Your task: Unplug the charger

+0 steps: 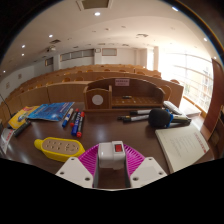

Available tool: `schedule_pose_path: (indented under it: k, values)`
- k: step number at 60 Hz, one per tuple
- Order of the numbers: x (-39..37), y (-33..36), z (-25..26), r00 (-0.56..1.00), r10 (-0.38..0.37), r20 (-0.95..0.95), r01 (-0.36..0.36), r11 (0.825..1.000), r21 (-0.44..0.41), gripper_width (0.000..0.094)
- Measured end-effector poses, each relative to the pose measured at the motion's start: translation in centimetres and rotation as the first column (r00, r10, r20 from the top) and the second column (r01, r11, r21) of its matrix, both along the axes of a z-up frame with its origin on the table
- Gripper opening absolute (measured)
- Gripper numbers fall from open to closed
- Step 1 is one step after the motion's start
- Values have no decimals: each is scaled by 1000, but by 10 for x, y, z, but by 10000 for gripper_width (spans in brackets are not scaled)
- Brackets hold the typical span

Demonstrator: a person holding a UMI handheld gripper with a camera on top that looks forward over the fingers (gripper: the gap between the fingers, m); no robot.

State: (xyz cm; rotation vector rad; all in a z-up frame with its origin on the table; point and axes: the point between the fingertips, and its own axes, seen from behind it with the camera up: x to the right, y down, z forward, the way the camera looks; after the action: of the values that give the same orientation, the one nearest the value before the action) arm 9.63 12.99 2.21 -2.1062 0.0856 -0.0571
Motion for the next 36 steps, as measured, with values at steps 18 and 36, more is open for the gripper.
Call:
schedule_pose_path:
  k: [18, 36]
  values:
    - [1, -48, 43, 1000, 27, 15, -27, 999, 41, 854]
    - [-38, -188, 129, 997, 49, 60, -56, 992, 116, 848]
